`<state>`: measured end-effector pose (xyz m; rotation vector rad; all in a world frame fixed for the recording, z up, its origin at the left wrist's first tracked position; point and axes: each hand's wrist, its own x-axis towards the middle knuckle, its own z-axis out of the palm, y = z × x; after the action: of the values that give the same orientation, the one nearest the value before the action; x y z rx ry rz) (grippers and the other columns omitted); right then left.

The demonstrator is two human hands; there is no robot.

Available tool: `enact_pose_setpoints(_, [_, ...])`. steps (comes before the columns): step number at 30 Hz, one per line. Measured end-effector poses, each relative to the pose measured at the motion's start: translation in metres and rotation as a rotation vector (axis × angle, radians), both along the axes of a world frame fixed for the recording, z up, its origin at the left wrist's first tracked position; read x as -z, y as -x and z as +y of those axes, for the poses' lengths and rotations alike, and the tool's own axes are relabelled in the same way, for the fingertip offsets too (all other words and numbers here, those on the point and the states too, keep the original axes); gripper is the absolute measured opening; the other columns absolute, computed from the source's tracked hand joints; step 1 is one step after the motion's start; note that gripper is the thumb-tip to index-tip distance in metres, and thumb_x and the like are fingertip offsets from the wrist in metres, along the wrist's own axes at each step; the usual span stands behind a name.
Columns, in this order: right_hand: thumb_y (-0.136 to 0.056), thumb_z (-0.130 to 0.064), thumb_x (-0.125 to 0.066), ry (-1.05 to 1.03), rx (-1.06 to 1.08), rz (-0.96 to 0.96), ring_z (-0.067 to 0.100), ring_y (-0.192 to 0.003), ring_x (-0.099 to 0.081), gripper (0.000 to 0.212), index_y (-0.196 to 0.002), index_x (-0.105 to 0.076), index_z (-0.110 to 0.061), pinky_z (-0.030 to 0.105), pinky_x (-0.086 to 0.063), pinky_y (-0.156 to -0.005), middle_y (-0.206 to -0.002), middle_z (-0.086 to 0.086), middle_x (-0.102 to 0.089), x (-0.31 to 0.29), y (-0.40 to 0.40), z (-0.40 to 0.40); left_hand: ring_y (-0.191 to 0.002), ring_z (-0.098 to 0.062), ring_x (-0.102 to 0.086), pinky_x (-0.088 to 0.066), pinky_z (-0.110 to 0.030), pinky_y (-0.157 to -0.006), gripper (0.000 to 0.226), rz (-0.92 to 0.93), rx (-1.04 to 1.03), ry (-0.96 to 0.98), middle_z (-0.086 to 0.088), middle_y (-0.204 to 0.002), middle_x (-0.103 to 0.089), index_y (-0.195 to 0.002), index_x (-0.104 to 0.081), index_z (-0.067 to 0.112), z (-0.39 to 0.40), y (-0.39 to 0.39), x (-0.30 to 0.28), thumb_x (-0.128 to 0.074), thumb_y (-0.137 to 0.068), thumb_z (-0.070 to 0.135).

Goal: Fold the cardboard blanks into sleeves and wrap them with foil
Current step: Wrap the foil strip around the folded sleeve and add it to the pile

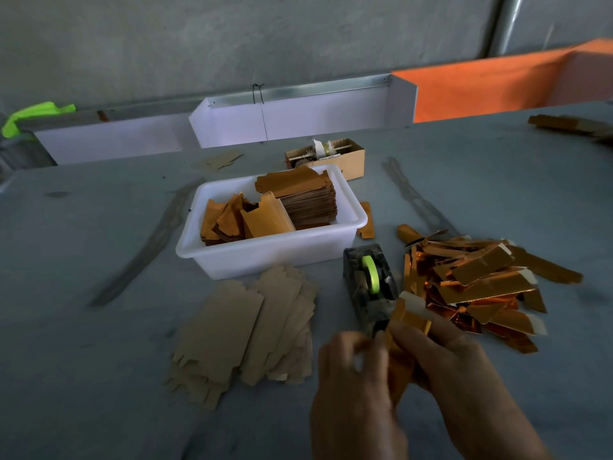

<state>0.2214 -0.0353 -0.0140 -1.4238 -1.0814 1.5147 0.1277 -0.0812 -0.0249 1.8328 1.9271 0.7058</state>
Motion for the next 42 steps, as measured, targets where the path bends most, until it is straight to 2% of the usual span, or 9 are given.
enact_pose_setpoints(2, [-0.086, -0.016, -0.059, 0.022, 0.01, 0.104, 0.025, -0.066, -0.059, 0.016, -0.073, -0.059, -0.006, 0.036, -0.05, -0.069, -0.063, 0.01, -0.06, -0.004, -0.001, 0.001, -0.088, 0.015, -0.054, -0.041, -0.001, -0.074, 0.027, -0.32, -0.179, 0.048, 0.022, -0.105, -0.056, -0.1, -0.055, 0.043, 0.003, 0.012, -0.002, -0.063, -0.088, 0.021])
enact_pose_setpoints(4, [-0.086, -0.017, -0.058, 0.015, 0.007, 0.119, 0.026, -0.065, -0.05, 0.018, -0.071, -0.055, -0.006, 0.037, -0.047, -0.069, -0.064, 0.012, -0.05, -0.006, 0.0, -0.001, -0.076, -0.005, -0.069, -0.058, -0.022, -0.07, 0.009, -0.683, -0.236, 0.237, 0.004, -0.083, -0.072, -0.083, -0.066, 0.028, 0.006, 0.024, -0.005, -0.069, -0.084, 0.02])
enact_pose_setpoints(6, [-0.086, -0.019, -0.057, 0.005, -0.011, 0.088, 0.027, -0.066, -0.046, 0.023, -0.076, -0.053, 0.0, 0.04, -0.044, -0.069, -0.067, 0.014, -0.045, -0.005, 0.001, -0.001, -0.076, -0.019, -0.071, -0.059, -0.04, -0.074, 0.007, -0.788, -0.186, 0.314, -0.002, -0.077, -0.074, -0.077, -0.07, 0.024, 0.008, 0.031, -0.004, -0.074, -0.077, 0.029])
enact_pose_setpoints(10, [-0.09, -0.031, -0.053, 0.023, -0.048, 0.006, 0.024, -0.074, -0.06, 0.027, -0.088, -0.063, -0.006, 0.037, -0.052, -0.074, -0.084, 0.023, -0.057, -0.005, 0.0, 0.002, -0.061, -0.018, -0.066, -0.055, -0.027, -0.057, 0.013, -0.92, -0.131, 0.394, -0.005, -0.066, -0.069, -0.071, -0.071, 0.02, 0.008, 0.032, -0.005, -0.07, -0.084, 0.02])
enact_pose_setpoints(15, [-0.087, -0.026, -0.056, -0.218, 0.039, -0.221, 0.024, -0.072, -0.06, 0.017, -0.081, -0.066, -0.014, 0.04, -0.052, -0.069, -0.077, 0.011, -0.064, -0.008, -0.014, 0.014, -0.042, -0.01, -0.047, -0.037, -0.02, -0.041, 0.017, -0.88, -0.339, 0.101, -0.003, -0.051, -0.054, -0.068, -0.065, 0.008, 0.014, 0.042, -0.002, -0.065, -0.085, 0.009])
enact_pose_setpoints(18, [-0.086, -0.018, -0.062, -0.294, 0.028, -0.356, 0.008, -0.056, -0.05, 0.01, -0.079, -0.066, -0.024, 0.023, -0.037, -0.051, -0.071, -0.001, -0.064, -0.004, -0.024, 0.023, -0.037, -0.006, -0.042, -0.033, -0.016, -0.035, 0.018, -0.975, -0.45, 0.035, -0.013, -0.058, -0.049, -0.07, -0.065, 0.002, 0.018, 0.049, 0.003, -0.061, -0.088, 0.005])
enact_pose_setpoints(32, [-0.086, -0.026, -0.062, -0.164, -0.082, -0.331, 0.01, -0.07, -0.065, 0.01, -0.077, -0.065, -0.023, 0.023, -0.048, -0.062, -0.073, -0.002, -0.067, 0.023, -0.005, 0.041, -0.043, -0.007, -0.052, -0.043, -0.016, -0.04, 0.015, -0.978, -0.424, 0.123, -0.009, -0.063, -0.059, -0.08, -0.067, 0.006, 0.026, 0.02, 0.004, -0.06, -0.091, 0.013])
enact_pose_setpoints(37, [-0.085, -0.023, -0.064, -0.394, -0.032, -0.606, 0.016, -0.099, -0.056, 0.012, -0.073, -0.064, -0.021, 0.029, -0.05, -0.075, -0.108, -0.002, -0.06, 0.026, 0.002, 0.043, -0.042, -0.006, -0.053, -0.042, -0.015, -0.039, 0.018, -0.99, -0.469, 0.122, -0.005, -0.058, -0.06, -0.078, -0.066, 0.006, 0.025, 0.024, 0.003, -0.058, -0.092, 0.013])
enact_pose_setpoints(42, [-0.083, -0.019, -0.065, -0.387, 0.132, -0.27, 0.004, -0.1, -0.052, 0.012, -0.075, -0.064, -0.028, 0.01, -0.044, -0.063, -0.121, -0.008, -0.048, 0.02, 0.004, 0.036, -0.042, -0.005, -0.053, -0.042, -0.016, -0.04, 0.02, -1.006, -0.482, 0.133, 0.0, -0.055, -0.059, -0.076, -0.064, 0.008, 0.023, 0.028, 0.006, -0.056, -0.093, 0.015])
